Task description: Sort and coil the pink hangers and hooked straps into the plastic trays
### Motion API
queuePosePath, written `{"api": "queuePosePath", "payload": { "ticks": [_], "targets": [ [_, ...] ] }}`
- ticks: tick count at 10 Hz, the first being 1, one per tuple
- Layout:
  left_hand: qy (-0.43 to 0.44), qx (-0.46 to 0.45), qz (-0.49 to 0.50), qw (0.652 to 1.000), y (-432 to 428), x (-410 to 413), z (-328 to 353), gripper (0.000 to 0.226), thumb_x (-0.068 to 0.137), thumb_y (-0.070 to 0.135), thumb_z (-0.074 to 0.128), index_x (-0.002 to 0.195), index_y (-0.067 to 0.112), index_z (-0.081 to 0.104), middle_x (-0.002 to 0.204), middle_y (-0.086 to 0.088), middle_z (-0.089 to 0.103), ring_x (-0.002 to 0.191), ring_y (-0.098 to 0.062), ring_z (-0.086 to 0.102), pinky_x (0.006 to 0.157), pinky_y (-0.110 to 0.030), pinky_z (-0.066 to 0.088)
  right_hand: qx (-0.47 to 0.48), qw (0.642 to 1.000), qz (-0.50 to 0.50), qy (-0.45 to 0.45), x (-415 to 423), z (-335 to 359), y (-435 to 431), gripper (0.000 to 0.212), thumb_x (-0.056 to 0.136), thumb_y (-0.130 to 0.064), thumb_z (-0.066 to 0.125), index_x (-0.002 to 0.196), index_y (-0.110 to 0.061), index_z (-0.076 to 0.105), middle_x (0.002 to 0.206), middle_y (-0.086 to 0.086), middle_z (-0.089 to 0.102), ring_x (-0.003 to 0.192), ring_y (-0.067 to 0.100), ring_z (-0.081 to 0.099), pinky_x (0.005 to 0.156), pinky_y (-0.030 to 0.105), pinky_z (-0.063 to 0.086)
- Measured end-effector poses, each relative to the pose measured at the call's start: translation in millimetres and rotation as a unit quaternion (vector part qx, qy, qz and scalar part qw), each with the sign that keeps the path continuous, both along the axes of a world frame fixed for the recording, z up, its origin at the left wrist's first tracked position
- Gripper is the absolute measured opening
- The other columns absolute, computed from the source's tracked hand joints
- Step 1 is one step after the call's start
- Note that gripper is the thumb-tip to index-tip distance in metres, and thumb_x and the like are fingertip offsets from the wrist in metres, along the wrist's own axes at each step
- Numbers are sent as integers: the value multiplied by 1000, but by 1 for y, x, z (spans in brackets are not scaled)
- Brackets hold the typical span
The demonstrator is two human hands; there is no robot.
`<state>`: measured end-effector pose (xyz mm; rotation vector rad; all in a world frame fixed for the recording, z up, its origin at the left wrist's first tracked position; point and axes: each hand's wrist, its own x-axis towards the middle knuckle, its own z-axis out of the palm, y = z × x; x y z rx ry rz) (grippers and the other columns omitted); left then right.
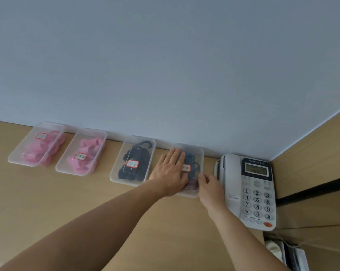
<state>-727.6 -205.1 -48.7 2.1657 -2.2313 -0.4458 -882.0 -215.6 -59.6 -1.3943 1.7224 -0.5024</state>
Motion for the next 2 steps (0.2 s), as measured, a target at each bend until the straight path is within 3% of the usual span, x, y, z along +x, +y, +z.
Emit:
{"api": "queuePosePath", "payload": {
  "ticks": [1, 2],
  "targets": [
    [13, -17, -11, 1000, 22, 7, 11, 69, 99, 42, 31, 157, 14, 4, 165, -4, -1, 151, -19, -8, 123, -39, 1, 16, 1000, -15, -20, 6, 8, 18, 26, 96, -35, 50, 99, -14, 63, 91, 7, 69, 85, 29, 65, 78, 46, 55],
    [51, -19, -22, 998, 63, 18, 13, 68, 97, 37, 38, 156, 17, 10, 165, -1, 4, 151, -17, -7, 124, -39, 3, 18, 999, -32, -22, 7, 6, 54, 18, 93, -36, 54, 96, -19, 59, 86, 5, 67, 81, 26, 66, 78, 46, 56]
  ]
}}
